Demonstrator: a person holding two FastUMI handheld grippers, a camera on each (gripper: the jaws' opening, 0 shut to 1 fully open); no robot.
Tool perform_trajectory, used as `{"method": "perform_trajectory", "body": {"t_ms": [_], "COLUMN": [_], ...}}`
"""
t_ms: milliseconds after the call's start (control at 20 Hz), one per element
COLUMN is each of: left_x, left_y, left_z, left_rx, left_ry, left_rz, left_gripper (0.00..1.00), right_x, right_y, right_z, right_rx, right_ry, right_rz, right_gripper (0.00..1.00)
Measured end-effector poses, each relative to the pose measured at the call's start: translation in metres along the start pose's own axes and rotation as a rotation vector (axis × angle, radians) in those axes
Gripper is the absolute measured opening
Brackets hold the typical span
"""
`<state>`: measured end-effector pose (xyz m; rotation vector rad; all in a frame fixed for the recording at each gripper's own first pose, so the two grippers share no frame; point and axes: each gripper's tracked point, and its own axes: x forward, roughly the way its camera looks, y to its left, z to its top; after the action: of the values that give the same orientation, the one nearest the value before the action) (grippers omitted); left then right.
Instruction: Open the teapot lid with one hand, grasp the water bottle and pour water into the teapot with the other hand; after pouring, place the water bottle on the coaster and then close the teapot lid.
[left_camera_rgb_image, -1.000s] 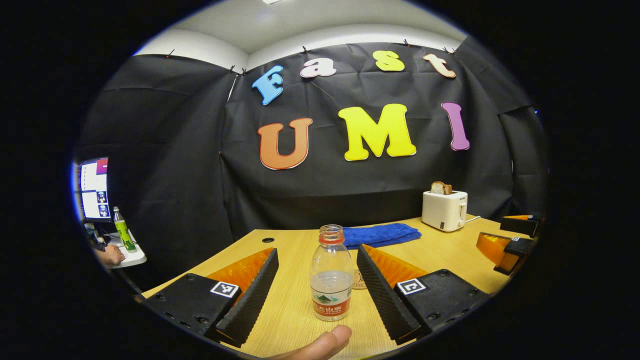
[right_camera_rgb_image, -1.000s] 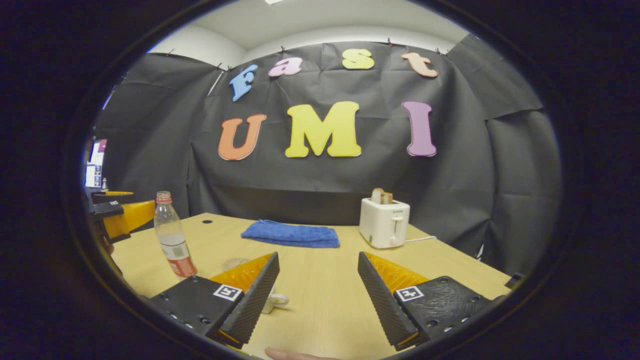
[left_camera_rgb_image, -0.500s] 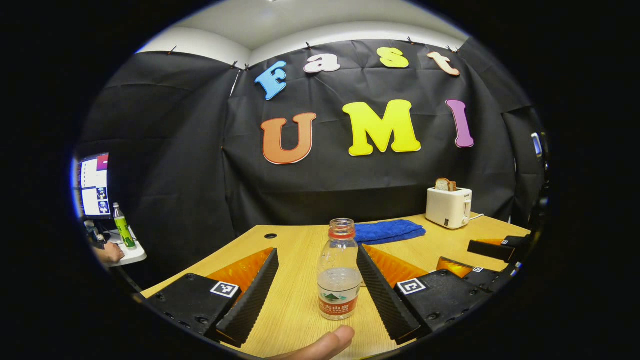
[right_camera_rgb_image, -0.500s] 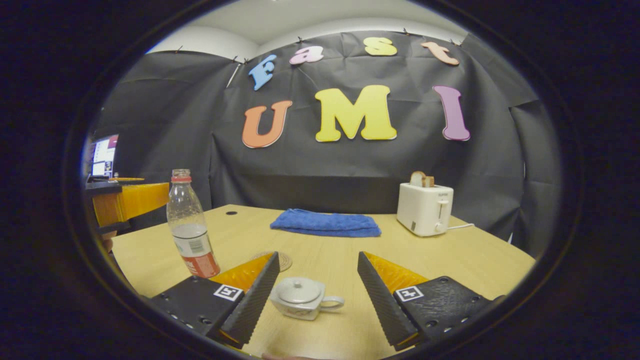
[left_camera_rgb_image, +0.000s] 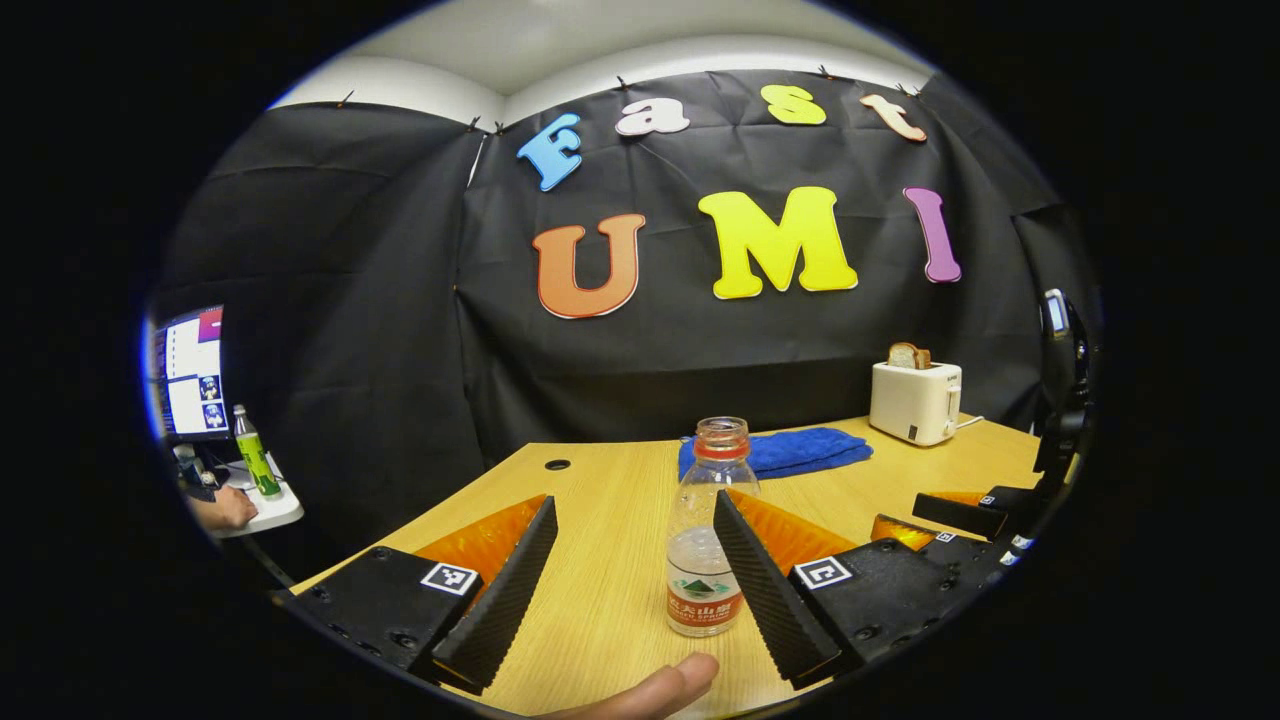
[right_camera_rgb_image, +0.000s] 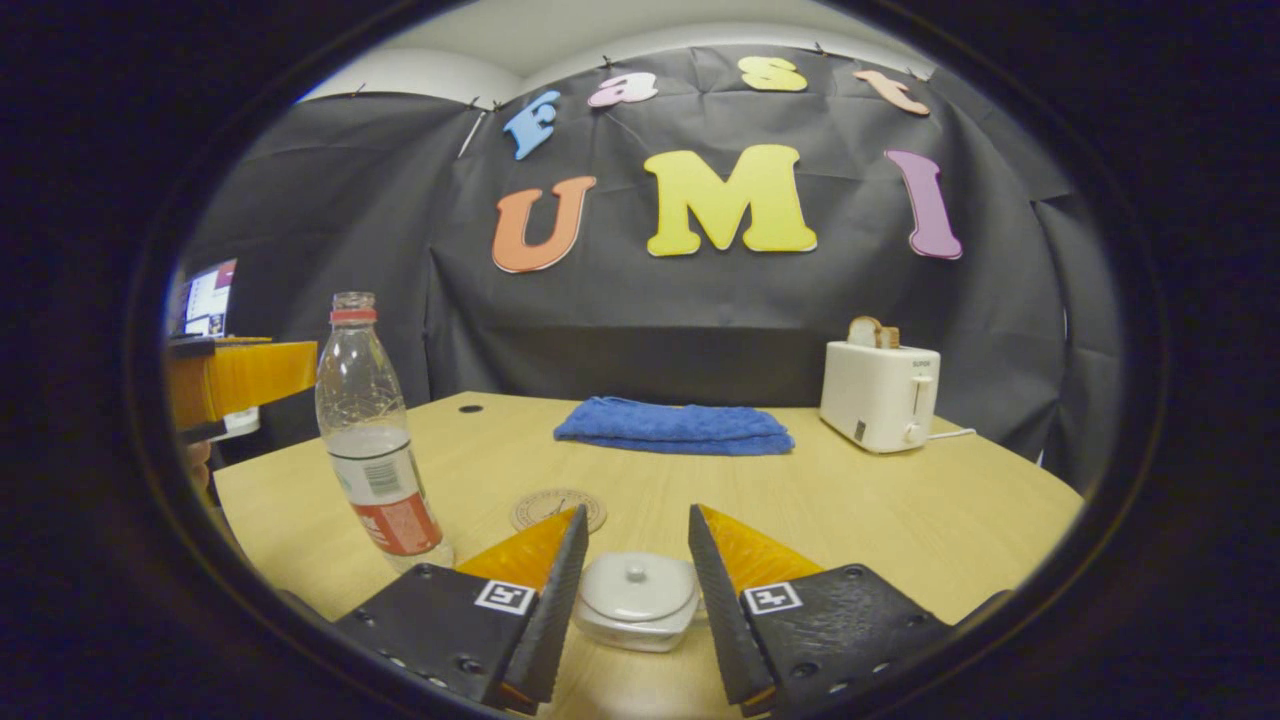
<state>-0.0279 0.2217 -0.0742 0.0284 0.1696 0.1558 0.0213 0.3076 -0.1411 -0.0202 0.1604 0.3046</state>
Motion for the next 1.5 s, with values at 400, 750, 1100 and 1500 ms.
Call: {"method": "perform_trajectory", "body": {"t_ms": [400,750,1100,1500], "left_x": [-0.005,-0.02,-0.024,-0.003], "left_y": [0.014,0.037,0.035,0.012], "left_z": [-0.002,0.009,0.014,-0.008], "left_rx": [0.043,-0.006,-0.039,-0.056], "left_ry": [0.0,-0.029,-0.043,0.004], "left_rz": [-0.046,-0.075,-0.106,-0.14], "left_gripper": [0.99,0.98,0.98,0.99], "right_x": [0.005,0.004,0.005,-0.013], "right_y": [-0.001,-0.001,-0.001,-0.004], "right_z": [-0.008,-0.005,-0.005,0.037], "right_rx": [0.02,-0.006,-0.011,-0.044], "right_ry": [0.008,-0.007,-0.002,-0.068], "right_rz": [-0.054,-0.1,-0.118,-0.128], "right_gripper": [0.42,0.06,0.0,0.0]}}
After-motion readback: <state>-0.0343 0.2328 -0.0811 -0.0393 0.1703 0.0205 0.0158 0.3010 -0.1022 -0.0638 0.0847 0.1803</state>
